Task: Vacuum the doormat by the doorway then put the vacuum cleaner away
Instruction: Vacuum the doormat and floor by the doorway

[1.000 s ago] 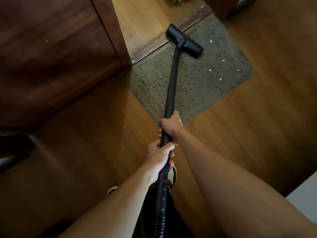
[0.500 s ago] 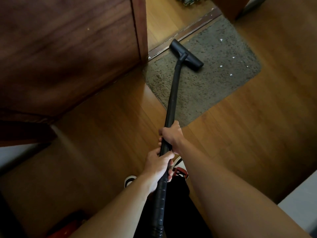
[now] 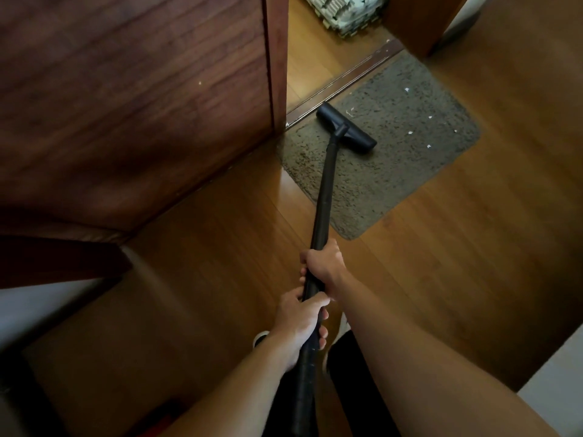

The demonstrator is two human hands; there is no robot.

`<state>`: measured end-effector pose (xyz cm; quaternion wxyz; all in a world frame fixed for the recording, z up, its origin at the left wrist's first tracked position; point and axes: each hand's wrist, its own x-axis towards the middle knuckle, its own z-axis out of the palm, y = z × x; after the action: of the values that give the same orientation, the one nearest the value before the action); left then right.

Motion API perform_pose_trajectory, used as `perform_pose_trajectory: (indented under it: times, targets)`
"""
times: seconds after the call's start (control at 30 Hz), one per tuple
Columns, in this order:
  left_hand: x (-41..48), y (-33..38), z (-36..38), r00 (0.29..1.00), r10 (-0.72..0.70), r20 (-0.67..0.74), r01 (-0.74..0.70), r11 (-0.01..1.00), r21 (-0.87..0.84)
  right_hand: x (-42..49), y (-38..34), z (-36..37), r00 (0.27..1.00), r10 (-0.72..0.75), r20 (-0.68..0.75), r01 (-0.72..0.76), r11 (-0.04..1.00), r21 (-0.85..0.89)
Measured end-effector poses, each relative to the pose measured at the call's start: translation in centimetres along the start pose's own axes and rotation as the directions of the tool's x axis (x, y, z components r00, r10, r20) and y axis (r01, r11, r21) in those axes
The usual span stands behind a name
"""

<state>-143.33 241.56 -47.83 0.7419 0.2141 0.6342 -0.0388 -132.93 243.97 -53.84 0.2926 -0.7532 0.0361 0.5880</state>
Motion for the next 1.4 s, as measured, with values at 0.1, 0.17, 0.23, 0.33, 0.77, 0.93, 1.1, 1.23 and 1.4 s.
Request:
perform_pose_trajectory:
  times: [0.1, 0.17, 0.23, 0.33, 0.77, 0.93, 1.1, 1.23, 1.4]
  targets:
    - [0.8, 0.4, 0.5, 1.000, -0.031, 0.005, 0.031, 1.000, -0.005, 0.8, -0.3, -0.5, 1.000, 0.002, 0.006, -0.002, 1.000, 0.013]
    - [1.4, 0.9, 1.2, 0.999, -0.033, 0.004, 0.034, 0.999, -0.017, 1.5, -0.7, -1.0, 1.000, 0.009, 0.010, -0.009, 1.000, 0.007]
    - [1.6, 1.4, 1.9, 1.000, -0.031, 0.003, 0.031, 0.999, -0.024, 2.1, -1.2, -1.3, 1.000, 0.011, 0.013, -0.011, 1.000, 0.001]
    - [2.1, 2.5, 3.1, 0.999, -0.034, 0.002, 0.034, 0.999, -0.037, 3.3, -2.4, -2.2, 1.000, 0.000, 0.007, 0.000, 1.000, 0.001]
    - [4.5, 7.7, 9.1, 0.999, -0.024, -0.021, 0.023, 0.998, -0.056, 6.4, -8.5, -7.0, 1.000, 0.008, 0.028, -0.007, 0.999, -0.038]
    - [5.6, 9.6, 11.3, 1.000, 0.000, -0.012, -0.001, 0.999, -0.042, 7.8, -10.4, -8.9, 1.000, -0.017, 0.019, 0.018, 0.998, -0.056]
    - [6.9, 10.9, 12.7, 1.000, 0.015, -0.014, -0.016, 0.999, -0.035, 9.1, -11.9, -10.3, 0.999, -0.022, 0.028, 0.024, 0.998, -0.052]
    - [7.3, 11.2, 13.8, 1.000, 0.012, -0.029, -0.013, 0.999, -0.034, 9.8, -12.4, -11.1, 0.999, -0.024, 0.028, 0.026, 0.998, -0.059]
    - [6.9, 10.4, 14.0, 0.999, -0.003, -0.035, 0.001, 0.999, -0.035, 9.4, -11.7, -11.3, 0.999, -0.013, 0.034, 0.014, 0.998, -0.055]
